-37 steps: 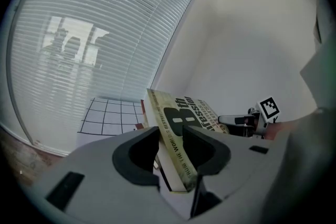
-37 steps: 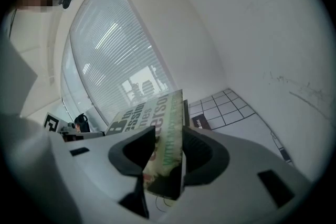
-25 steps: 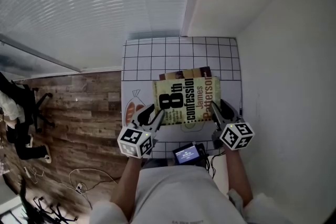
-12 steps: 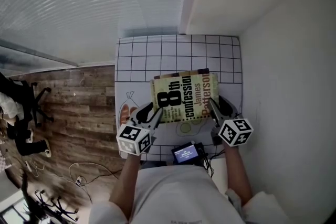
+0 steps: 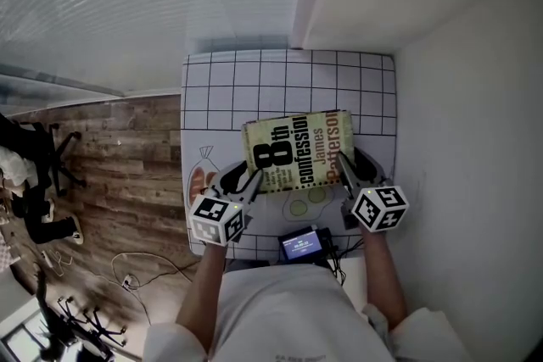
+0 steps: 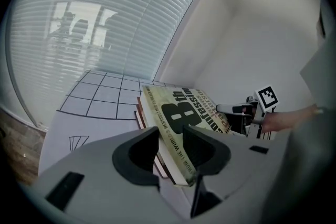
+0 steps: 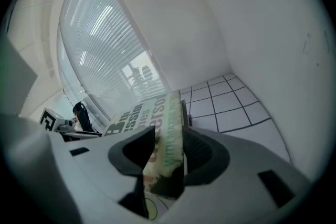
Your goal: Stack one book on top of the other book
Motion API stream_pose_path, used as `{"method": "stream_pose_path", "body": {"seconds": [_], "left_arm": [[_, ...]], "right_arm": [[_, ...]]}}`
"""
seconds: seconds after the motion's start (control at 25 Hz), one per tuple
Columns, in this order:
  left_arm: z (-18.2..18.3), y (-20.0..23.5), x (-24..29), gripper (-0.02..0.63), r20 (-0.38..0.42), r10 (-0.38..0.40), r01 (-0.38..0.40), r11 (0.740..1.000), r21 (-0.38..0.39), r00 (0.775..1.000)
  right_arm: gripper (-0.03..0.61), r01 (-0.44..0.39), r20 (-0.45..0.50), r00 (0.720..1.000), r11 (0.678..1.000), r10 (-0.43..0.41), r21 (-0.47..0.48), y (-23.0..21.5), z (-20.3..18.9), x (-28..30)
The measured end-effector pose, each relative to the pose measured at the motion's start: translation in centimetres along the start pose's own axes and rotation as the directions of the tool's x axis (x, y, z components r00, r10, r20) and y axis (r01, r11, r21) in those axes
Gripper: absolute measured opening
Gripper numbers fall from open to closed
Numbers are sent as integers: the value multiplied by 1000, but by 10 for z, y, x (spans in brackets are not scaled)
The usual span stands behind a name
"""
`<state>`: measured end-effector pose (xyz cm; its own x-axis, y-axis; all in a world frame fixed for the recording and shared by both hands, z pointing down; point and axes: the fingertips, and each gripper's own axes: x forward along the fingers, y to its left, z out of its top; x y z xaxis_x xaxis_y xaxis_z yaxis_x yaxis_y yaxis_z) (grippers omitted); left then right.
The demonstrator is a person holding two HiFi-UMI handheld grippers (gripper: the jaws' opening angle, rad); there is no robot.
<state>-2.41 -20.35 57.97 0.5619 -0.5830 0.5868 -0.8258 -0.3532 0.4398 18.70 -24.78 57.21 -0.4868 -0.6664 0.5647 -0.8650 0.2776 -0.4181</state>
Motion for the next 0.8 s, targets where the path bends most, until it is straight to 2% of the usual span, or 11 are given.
{"method": "stream_pose_path", "body": {"seconds": [0.6, 0.8], "left_arm": [[-4, 6, 16, 150, -14, 21, -21, 1000, -23, 1000], [-4, 5, 16, 150, -10, 43, -43, 999, 9, 999]], "right_arm": [[164, 21, -13, 1000, 999, -22, -34, -10, -2, 14], [171, 62, -6, 998, 991, -63, -117, -11, -2, 14]]}}
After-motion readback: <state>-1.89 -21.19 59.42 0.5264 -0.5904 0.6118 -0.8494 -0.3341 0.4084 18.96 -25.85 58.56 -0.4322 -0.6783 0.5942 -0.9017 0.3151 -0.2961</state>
